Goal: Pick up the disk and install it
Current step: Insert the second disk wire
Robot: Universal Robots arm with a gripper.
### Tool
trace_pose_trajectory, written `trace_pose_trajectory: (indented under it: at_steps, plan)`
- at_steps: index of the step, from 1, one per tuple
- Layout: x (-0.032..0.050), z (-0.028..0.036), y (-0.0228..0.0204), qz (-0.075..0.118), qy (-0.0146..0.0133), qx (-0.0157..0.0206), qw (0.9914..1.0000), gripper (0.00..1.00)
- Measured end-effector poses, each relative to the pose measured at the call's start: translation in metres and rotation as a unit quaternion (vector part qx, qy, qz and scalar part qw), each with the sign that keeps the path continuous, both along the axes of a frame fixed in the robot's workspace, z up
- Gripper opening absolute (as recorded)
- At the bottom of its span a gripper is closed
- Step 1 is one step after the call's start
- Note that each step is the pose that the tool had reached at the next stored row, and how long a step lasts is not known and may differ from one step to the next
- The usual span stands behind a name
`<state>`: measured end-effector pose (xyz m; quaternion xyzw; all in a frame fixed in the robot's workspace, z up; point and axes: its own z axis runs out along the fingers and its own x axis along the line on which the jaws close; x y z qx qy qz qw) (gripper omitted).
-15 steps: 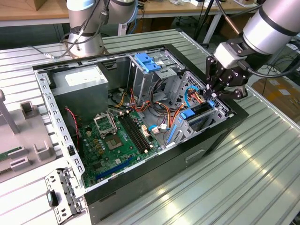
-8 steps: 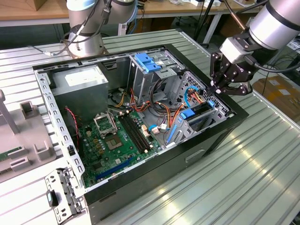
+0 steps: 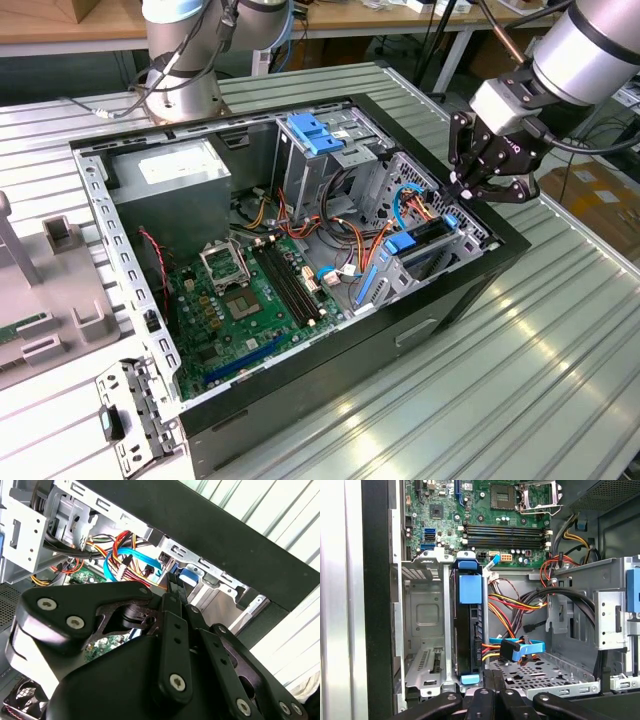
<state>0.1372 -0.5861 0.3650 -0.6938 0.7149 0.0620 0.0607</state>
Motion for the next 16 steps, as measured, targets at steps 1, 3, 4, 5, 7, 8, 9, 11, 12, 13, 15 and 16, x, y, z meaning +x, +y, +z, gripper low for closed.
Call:
trace_pose_trajectory:
  at_steps: [1, 3, 4, 5, 7, 8, 9, 11, 12, 13, 15, 16]
  plan:
    - [0.0000, 0.0000, 0.0000, 0.000, 0.0000, 0.0000, 1.00000, 0.11]
    - [0.0000, 0.0000, 0.0000, 0.000, 0.0000, 0.0000, 1.00000, 0.11]
    - [0.0001, 0.0000, 0.0000, 0.000, 0.0000, 0.0000, 1.00000, 0.11]
    - [0.0001, 0.0000, 0.0000, 0.000, 0.0000, 0.0000, 1.00000, 0.11]
    - [0.0001, 0.0000, 0.0000, 0.000, 0.0000, 0.0000, 1.00000, 0.17]
    - [0.0002, 0.0000, 0.0000, 0.000, 0.0000, 0.0000, 1.00000, 0.24]
    - [0.0002, 0.0000, 0.0000, 0.000, 0.0000, 0.0000, 1.00000, 0.30]
    - [0.0002, 0.0000, 0.0000, 0.000, 0.0000, 0.0000, 1.00000, 0.36]
    - [0.0003, 0.0000, 0.0000, 0.000, 0.0000, 0.0000, 1.00000, 0.36]
    - [0.0003, 0.0000, 0.0000, 0.000, 0.0000, 0.0000, 1.00000, 0.36]
    - [0.0003, 0.0005, -0.0001, 0.000, 0.0000, -0.0001, 1.00000, 0.36]
    - [0.0003, 0.0019, 0.0000, 0.000, 0.0000, 0.0004, 1.00000, 0.36]
